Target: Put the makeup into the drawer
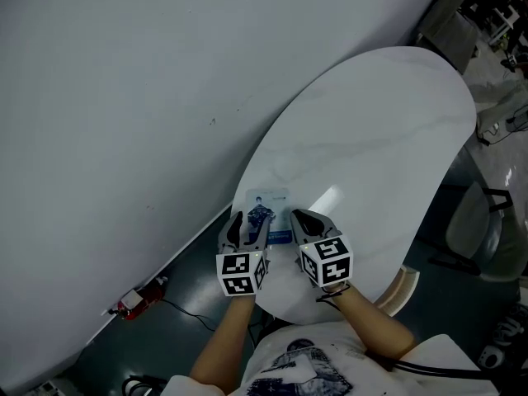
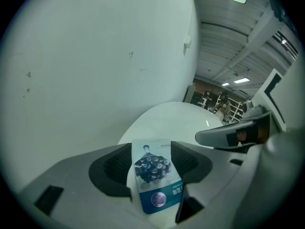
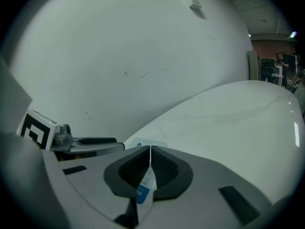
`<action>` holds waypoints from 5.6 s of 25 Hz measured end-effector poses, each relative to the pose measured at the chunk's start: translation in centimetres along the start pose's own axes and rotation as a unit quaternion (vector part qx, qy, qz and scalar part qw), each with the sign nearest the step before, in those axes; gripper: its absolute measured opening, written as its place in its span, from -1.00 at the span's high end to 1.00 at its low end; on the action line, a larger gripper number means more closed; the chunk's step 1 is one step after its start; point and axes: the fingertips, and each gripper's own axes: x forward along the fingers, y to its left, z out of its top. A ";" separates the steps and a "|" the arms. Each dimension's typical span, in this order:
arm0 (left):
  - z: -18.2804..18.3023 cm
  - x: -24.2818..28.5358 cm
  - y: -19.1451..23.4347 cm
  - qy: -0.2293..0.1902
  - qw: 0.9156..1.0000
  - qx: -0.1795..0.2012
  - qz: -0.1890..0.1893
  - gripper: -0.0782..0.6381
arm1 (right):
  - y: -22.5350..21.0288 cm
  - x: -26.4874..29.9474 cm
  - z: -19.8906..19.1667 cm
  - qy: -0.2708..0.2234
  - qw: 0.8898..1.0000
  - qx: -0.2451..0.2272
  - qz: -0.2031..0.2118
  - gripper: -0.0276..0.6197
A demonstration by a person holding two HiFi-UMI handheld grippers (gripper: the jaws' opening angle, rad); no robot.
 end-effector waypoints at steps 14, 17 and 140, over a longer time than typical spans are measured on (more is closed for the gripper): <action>-1.9 2.5 0.9 0.040 0.997 -0.070 -0.006 -0.03 | 0.0 2.0 -1.4 0.021 1.000 0.010 0.021 0.84; -2.1 2.7 0.9 0.043 0.996 -0.081 -0.008 -0.03 | -0.1 2.1 -1.5 0.022 0.999 0.013 0.024 0.84; -5.2 -3.3 -4.1 0.106 0.991 -0.062 -0.057 0.68 | -0.5 -2.9 -5.8 0.015 0.999 0.034 -0.031 0.84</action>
